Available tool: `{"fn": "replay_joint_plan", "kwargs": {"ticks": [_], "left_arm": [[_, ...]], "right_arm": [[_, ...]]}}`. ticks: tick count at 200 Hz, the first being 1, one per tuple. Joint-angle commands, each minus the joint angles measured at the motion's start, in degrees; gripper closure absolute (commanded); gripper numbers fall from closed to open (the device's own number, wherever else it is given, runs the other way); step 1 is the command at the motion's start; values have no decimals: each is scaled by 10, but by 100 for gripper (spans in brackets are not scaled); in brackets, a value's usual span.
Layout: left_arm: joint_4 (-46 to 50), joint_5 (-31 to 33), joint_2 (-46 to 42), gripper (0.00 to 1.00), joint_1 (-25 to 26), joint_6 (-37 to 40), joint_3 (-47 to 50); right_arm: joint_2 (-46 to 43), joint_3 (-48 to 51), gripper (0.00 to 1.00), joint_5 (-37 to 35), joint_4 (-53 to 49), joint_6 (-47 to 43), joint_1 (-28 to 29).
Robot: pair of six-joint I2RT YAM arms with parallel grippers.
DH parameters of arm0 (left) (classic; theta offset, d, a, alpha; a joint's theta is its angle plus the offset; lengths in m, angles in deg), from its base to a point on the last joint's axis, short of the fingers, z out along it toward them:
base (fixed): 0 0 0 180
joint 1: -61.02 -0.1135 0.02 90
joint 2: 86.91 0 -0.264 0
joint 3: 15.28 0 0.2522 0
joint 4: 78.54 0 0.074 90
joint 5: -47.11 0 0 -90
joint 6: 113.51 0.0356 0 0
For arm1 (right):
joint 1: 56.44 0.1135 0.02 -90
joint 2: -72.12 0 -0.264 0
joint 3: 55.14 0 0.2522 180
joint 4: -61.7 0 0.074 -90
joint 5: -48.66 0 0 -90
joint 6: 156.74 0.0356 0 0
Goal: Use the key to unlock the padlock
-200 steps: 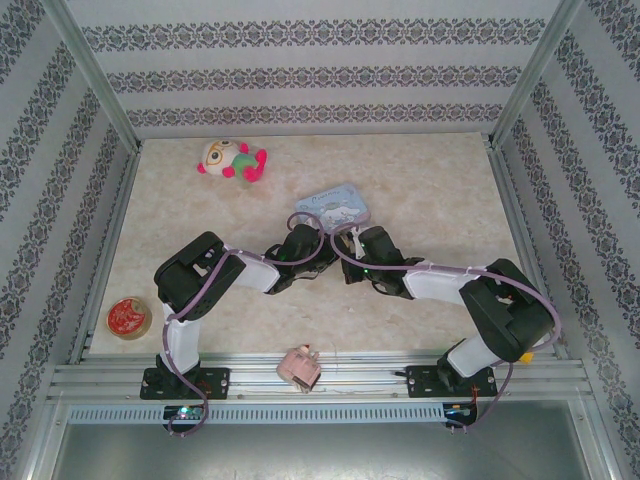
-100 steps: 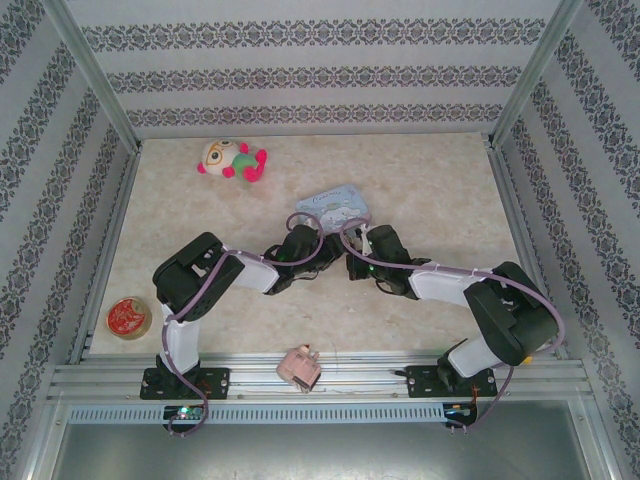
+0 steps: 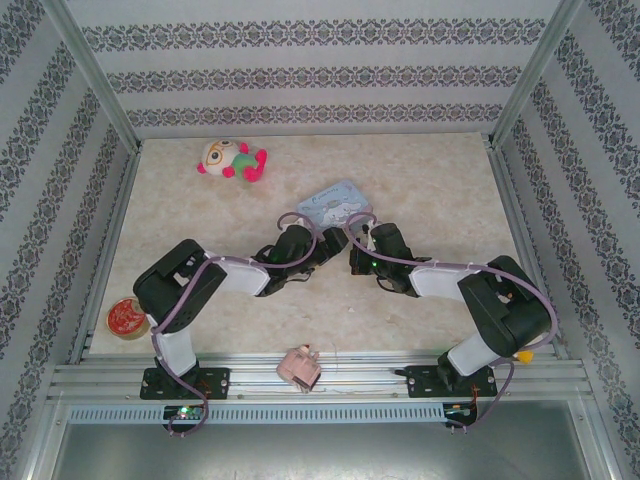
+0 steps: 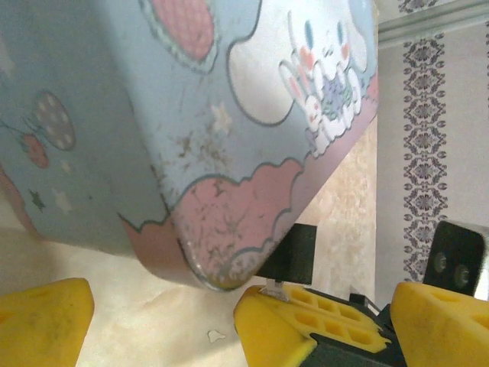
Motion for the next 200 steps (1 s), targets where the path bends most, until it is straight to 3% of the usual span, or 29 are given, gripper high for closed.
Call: {"fn": "replay_joint_plan", "kwargs": {"ticks": [1,54,107,155,200], "left_arm": [[52,41,-42,1,-3,48,9],[144,108,-112,1,-5,120,5],[253,131,-124,1,-30,176,-30],[370,151,-81,1,-33,293,-129],[425,135,-9,1,-39,337,-215]], "right_arm": [[6,1,100,16,37,13,-1],[12,3,100,54,61,35,-10],[16,22,100,102,95,91,-40],[29,28,100,154,124,118,-68],[52,34,100,180,162,141,-86]]}}
